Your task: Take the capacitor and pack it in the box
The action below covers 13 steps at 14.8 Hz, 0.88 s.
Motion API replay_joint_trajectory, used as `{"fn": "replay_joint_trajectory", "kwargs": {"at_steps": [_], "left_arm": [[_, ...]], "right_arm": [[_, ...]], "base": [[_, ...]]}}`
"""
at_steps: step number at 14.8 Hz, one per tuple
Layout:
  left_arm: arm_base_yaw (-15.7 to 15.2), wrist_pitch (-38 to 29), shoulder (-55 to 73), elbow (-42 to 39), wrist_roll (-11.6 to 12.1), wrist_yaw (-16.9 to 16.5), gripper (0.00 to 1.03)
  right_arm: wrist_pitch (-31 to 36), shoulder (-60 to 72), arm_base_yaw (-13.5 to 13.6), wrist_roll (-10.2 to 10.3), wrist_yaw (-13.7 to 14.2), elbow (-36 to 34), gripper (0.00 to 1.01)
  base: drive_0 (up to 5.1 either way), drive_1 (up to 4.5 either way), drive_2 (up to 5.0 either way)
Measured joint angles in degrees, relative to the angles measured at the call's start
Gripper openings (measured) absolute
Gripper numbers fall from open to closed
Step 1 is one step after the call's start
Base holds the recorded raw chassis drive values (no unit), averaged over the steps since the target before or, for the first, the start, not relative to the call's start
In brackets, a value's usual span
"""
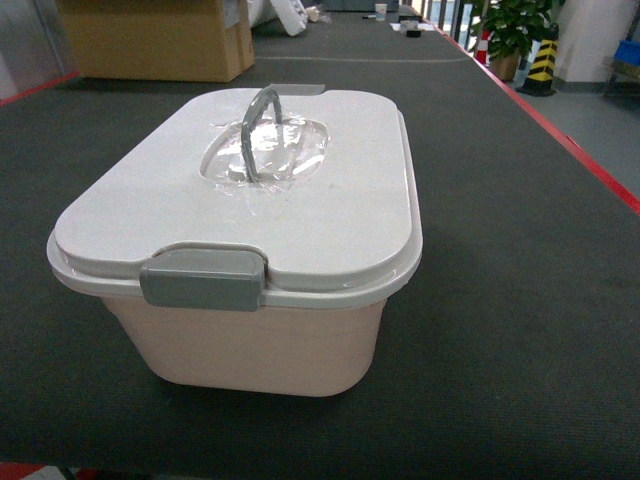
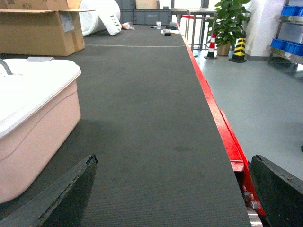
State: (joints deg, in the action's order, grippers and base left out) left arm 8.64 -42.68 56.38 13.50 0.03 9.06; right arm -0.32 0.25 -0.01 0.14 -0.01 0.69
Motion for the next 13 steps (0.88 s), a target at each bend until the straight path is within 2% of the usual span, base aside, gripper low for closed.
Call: {"fn": "replay_joint_trajectory", "kwargs": {"at_steps": [5,6,7,10,11,13], "left_arm": [[-3.96,4.55,-11.34,-7.10,0.00,-4.15,0.02],[-7.32,6.05,-13.84,-8.17,0.02,-8.31,0.02],[-8.87,7.45,-16.13,-8.96,-0.02,-8.28,0.02],[-8.59,11.96,-22.49,-10.86,0.00,-9.03,0.02],[-8.59,9.11,-22.93,-12.61,0.00,-9.03,0.02],[-8.59,14.23,-27.08,-12.72,0.00,-9.03,0.02]], "right_arm": [[0.00,0.02,0.00,0.02,0.00,0.00,0.98],[0.00,0.02,0.00,0.02,-0.02,0.00,0.98],[-0.02,0.02,0.00,0.02,0.04,0.00,0.98],[0.02,0.02,0.00,0.02,0.00,0.00,0.98],[0.02,0.02,0.00,0.00,0.00,0.00,0.98],[0.02,0.02,0.00,0.00,0.00,0.00,0.98]], "base": [[0.0,0.00,0.0],[0.0,0.00,0.0],[0.0,0.00,0.0],[0.0,0.00,0.0],[0.0,0.00,0.0],[0.0,0.00,0.0]]}}
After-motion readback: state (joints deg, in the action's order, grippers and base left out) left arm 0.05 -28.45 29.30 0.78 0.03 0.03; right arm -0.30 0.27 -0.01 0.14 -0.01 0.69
